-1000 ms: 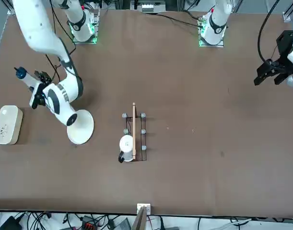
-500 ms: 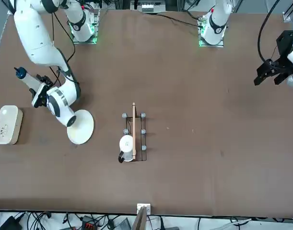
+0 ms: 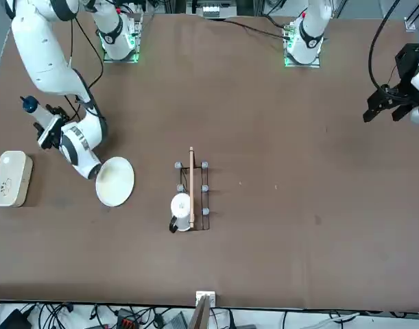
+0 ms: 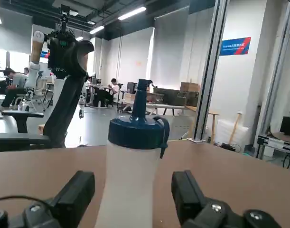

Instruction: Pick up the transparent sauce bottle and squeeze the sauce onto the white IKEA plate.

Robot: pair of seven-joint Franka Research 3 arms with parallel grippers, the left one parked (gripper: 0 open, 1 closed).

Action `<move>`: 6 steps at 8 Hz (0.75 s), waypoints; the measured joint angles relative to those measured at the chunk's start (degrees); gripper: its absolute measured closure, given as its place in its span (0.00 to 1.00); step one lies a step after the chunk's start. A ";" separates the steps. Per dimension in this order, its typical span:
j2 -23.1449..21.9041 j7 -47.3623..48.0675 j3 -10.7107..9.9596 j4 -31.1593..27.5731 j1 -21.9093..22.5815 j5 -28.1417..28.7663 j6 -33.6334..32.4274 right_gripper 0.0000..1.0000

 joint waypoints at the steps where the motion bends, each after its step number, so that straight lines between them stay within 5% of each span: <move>1: 0.00 0.94 -0.01 -0.87 -0.94 -1.09 0.63 0.01; 5: -0.03 3.53 -0.04 -5.55 -4.21 -5.15 2.96 0.06; 6: -0.05 3.60 -0.04 -5.75 -4.34 -5.49 3.11 0.24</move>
